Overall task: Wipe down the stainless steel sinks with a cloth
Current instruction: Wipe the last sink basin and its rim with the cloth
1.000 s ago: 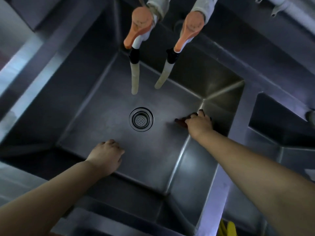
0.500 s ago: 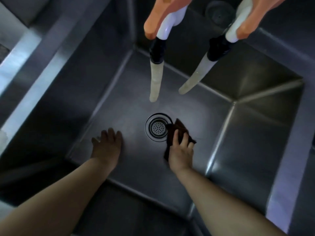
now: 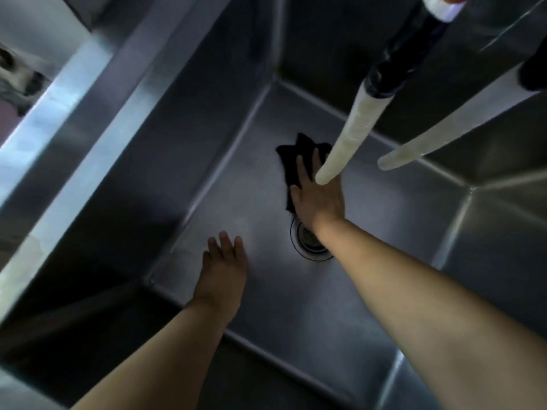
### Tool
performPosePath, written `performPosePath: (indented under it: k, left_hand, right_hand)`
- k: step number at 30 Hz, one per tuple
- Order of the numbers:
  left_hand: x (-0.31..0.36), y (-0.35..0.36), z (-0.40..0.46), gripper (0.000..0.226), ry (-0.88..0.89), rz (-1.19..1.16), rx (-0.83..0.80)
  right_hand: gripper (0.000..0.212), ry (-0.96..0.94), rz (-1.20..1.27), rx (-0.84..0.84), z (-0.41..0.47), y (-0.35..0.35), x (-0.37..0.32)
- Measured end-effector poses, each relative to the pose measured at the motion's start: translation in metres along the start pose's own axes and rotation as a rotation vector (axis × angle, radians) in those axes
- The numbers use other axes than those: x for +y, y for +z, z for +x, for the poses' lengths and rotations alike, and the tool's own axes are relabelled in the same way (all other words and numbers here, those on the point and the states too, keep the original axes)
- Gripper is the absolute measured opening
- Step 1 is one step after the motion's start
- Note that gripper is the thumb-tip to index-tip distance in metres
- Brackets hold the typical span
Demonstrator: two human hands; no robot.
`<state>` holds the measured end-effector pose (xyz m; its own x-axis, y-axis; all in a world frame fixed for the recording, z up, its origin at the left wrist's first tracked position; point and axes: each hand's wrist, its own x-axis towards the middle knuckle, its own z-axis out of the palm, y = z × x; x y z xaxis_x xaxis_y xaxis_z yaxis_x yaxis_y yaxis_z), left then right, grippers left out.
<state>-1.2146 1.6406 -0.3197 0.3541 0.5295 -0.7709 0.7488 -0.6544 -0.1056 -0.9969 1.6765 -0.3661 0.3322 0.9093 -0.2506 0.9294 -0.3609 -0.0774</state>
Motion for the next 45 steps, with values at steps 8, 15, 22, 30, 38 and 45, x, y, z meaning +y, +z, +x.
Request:
performPosePath:
  k: [8, 15, 22, 30, 38, 45]
  left_hand:
    - [0.001, -0.001, 0.0, 0.089, -0.011, -0.03, 0.023]
    - [0.003, 0.007, 0.006, 0.085, -0.019, -0.063, 0.047]
    - [0.002, 0.01, 0.008, 0.086, -0.027, -0.072, 0.073]
    - [0.003, 0.01, 0.006, 0.086, -0.032, -0.066, 0.088]
    - [0.003, 0.005, 0.002, 0.081, -0.025, -0.066, 0.085]
    - [0.003, -0.001, -0.003, 0.083, -0.015, -0.068, 0.077]
  right_hand:
    - [0.06, -0.394, 0.023, -0.019, 0.029, 0.004, -0.083]
    - [0.064, -0.253, 0.032, 0.064, 0.098, -0.015, -0.062]
    - [0.066, -0.125, -0.034, 0.049, 0.11, -0.019, 0.01]
    - [0.067, 0.062, -0.062, 0.093, 0.037, -0.011, 0.097]
    - [0.061, 0.441, 0.058, 0.086, -0.069, 0.008, 0.13]
    - [0.069, 0.565, 0.005, 0.001, -0.143, 0.026, 0.083]
